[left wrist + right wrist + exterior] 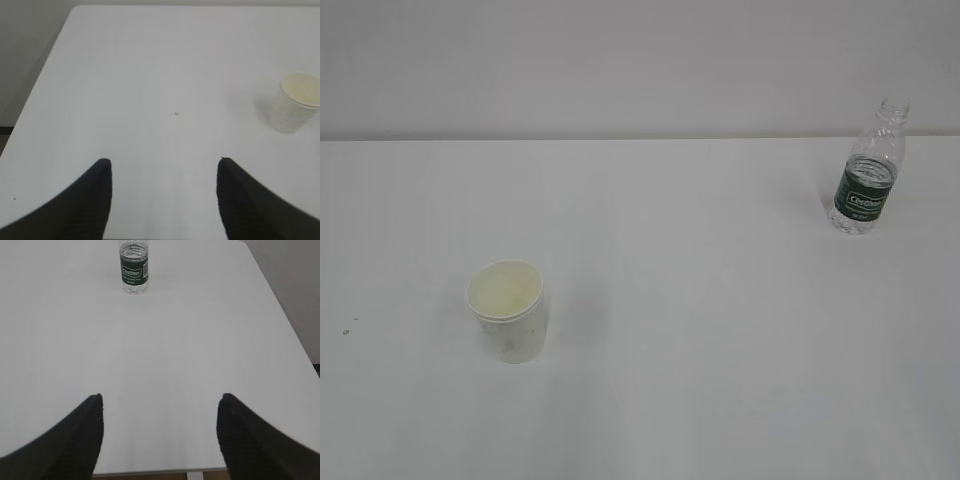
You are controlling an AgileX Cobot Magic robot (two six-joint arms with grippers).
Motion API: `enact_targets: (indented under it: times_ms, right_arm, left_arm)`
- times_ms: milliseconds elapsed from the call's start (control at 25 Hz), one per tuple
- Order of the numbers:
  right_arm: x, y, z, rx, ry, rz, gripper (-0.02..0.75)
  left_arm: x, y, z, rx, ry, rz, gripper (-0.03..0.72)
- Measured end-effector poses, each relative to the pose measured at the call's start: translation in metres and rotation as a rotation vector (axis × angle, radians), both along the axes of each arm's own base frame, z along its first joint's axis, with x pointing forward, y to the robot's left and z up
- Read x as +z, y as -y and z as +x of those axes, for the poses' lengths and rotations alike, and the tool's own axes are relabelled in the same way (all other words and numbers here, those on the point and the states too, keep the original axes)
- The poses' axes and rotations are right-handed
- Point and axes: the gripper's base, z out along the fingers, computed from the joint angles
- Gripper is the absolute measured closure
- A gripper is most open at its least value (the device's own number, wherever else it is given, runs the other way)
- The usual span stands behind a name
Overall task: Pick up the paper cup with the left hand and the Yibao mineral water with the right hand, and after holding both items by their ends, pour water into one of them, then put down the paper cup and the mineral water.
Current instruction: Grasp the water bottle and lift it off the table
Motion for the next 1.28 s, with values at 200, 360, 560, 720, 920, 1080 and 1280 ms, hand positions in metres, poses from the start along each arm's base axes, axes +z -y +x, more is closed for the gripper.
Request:
enact_targets:
  times_ms: [200, 360, 560, 720, 920, 1080, 1280]
  right_arm:
    - [0.0, 0.0, 0.0, 0.0, 0.005, 0.0, 0.201]
    - [0.002, -0.001, 0.0, 0.011, 0.02, 0.005, 0.201]
    - [0.013, -0.001, 0.013, 0.018, 0.051, 0.008, 0.201]
    - [0.017, -0.002, 0.026, 0.032, 0.039, 0.009, 0.202]
    - [0.02, -0.002, 0.034, 0.048, 0.058, 0.003, 0.202]
    - [0.022, -0.003, 0.034, 0.056, 0.08, -0.002, 0.201]
    - [0.023, -0.003, 0.035, 0.057, 0.091, -0.003, 0.201]
  left_arm:
    - [0.0, 0.002, 0.014, -0.001, -0.075, 0.01, 0.223]
    - [0.003, 0.003, 0.018, -0.009, -0.056, 0.007, 0.223]
    - [0.005, 0.003, 0.019, -0.013, -0.03, 0.004, 0.223]
    - [0.005, 0.003, 0.019, -0.013, -0.028, 0.004, 0.223]
    - [0.007, 0.004, 0.02, -0.018, -0.012, -0.001, 0.223]
    - [0.009, 0.006, 0.021, -0.035, 0.019, -0.026, 0.223]
    - [0.01, 0.009, 0.03, -0.042, -0.004, -0.032, 0.223]
